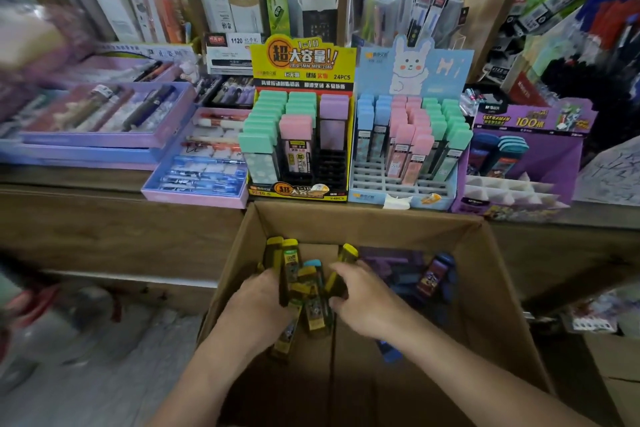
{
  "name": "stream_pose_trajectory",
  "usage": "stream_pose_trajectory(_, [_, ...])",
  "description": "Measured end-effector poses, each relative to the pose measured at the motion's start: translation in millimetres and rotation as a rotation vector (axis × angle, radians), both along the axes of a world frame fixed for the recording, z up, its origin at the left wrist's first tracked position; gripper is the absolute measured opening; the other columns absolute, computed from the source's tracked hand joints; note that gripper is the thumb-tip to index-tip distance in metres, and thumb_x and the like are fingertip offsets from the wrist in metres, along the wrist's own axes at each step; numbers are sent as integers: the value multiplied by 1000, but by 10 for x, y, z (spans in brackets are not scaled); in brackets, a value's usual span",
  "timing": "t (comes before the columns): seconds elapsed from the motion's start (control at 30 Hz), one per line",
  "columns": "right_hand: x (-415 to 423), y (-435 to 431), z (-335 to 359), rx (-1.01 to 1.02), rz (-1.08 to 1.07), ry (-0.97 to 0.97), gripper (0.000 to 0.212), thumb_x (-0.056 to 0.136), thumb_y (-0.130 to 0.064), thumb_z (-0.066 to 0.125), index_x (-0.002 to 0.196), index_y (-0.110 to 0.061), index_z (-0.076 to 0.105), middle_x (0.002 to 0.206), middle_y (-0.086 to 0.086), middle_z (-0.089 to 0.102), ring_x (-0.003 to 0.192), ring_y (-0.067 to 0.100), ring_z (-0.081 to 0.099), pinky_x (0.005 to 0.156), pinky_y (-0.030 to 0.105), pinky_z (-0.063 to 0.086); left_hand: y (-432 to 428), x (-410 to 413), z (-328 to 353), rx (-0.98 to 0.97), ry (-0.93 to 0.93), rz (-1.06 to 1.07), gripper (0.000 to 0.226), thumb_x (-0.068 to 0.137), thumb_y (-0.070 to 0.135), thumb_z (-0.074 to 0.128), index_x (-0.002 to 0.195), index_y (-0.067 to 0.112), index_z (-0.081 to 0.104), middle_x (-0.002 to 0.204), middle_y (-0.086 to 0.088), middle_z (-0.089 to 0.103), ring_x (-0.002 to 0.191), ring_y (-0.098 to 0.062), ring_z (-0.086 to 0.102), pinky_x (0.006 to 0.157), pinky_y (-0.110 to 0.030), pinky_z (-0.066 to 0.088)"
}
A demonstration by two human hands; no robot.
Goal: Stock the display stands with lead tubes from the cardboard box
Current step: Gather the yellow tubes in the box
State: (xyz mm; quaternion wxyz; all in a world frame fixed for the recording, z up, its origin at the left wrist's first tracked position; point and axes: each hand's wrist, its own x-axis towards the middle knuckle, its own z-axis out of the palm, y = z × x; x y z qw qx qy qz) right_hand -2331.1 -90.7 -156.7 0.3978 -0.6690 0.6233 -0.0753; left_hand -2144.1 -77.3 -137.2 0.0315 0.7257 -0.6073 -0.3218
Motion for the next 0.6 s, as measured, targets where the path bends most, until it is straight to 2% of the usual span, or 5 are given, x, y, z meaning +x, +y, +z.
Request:
stream_pose_trajectory(0.13, [51,63,-51,20,15,-1,63,98,-21,66,155,-29,38,148,-3,32,141,21,41,115,38,41,5,-50,-94,151,-52,-14,46,83,33,77,121,27,52,96,12,55,89,-7,60,80,-26,53])
stream_pose_trajectory(0.27, [56,65,-62,4,10,17,52,98,-24,67,147,-24,51,139,-2,36,133,20,44,110,35,44,2,-118,-174,188,-143,-29,63,79,29,82,129,24,45,113,6,55,108,-16,60,94,-32,54])
stream_pose_trajectory(0.37, [56,73,-73,14,-5,-1,45,98,-26,68,141,-21,58,138,-5,39,132,17,43,109,34,43,-26,-120,-182,128,-143,-8,56,79,27,82,123,24,48,116,4,60,106,-16,63,90,-29,55])
stream_pose_trajectory(0.5, [72,118,-111,11,-33,-73,24,96,-28,69,120,-26,70,124,-12,46,116,8,49,87,20,43,-51,-127,-167,-36,-88,67,36,86,20,75,114,22,52,102,3,63,91,-15,67,81,-32,60])
stream_pose_trajectory(0.6, [72,124,-129,7,-110,-128,28,96,-26,67,124,-31,66,123,-15,47,111,3,48,82,18,40,-23,-121,-140,-166,-46,102,35,89,24,71,119,23,54,107,7,59,94,-13,63,82,-30,58])
